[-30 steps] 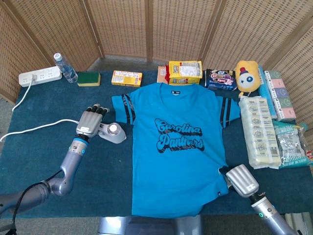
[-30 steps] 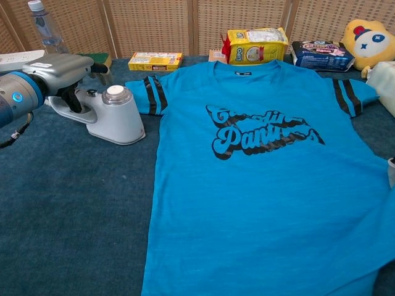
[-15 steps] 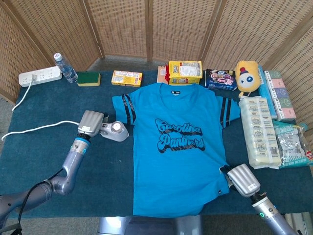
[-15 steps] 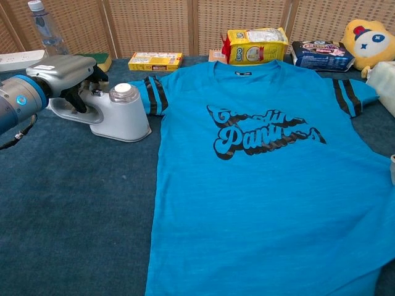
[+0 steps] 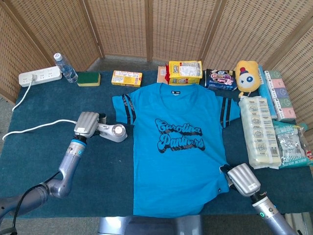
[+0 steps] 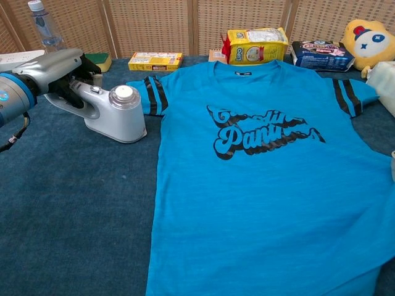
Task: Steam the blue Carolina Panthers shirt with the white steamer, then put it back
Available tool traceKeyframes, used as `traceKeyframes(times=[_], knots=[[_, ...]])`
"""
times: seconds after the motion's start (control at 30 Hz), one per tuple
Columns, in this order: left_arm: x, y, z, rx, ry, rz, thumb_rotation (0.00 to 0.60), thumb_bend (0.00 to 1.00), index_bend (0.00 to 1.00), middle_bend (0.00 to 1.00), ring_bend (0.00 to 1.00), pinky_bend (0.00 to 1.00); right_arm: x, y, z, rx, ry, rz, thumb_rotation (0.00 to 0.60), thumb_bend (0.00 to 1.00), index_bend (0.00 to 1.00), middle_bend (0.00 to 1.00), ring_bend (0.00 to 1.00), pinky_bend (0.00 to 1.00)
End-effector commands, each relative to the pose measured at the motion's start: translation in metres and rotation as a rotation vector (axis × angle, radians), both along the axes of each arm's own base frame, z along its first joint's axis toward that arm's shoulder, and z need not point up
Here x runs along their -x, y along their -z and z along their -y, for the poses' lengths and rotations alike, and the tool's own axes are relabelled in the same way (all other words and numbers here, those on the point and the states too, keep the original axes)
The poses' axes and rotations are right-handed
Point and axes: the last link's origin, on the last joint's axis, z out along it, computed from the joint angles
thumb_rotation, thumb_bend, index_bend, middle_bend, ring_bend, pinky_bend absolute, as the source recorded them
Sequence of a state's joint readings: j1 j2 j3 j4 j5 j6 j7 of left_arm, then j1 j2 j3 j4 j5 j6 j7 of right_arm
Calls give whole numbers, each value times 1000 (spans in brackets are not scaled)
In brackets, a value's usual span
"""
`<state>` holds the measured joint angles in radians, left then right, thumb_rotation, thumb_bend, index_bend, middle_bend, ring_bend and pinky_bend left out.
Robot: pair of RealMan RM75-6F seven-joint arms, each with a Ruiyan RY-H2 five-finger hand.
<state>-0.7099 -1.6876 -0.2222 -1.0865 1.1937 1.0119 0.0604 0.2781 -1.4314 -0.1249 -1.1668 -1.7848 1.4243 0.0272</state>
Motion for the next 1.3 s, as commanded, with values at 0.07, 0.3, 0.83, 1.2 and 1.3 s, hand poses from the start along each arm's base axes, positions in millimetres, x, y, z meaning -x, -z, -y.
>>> traceKeyframes(times=[0.07, 0.3, 0.83, 1.2, 1.3], knots=[[-3, -8, 6, -10, 30, 44, 600, 374, 677, 734, 652, 731, 0, 0, 0, 1, 0, 0, 600, 596, 565, 568, 650, 779], [-16, -18, 15, -7, 61, 126, 600, 393, 677, 746, 665, 736, -2, 0, -1, 2, -4, 5, 600, 596, 565, 569, 650, 779], [-71, 9, 44, 94, 149, 227, 600, 414, 677, 756, 676, 743, -3, -4, -2, 11, -8, 13, 600, 595, 565, 569, 649, 780], [-103, 67, 55, 158, 215, 181, 600, 413, 677, 756, 676, 743, 2, -6, -4, 20, 3, 25, 600, 595, 565, 569, 649, 781], [-107, 82, 59, 179, 214, 188, 600, 414, 677, 756, 676, 743, 3, -6, -4, 21, 6, 26, 600, 595, 565, 569, 649, 781]])
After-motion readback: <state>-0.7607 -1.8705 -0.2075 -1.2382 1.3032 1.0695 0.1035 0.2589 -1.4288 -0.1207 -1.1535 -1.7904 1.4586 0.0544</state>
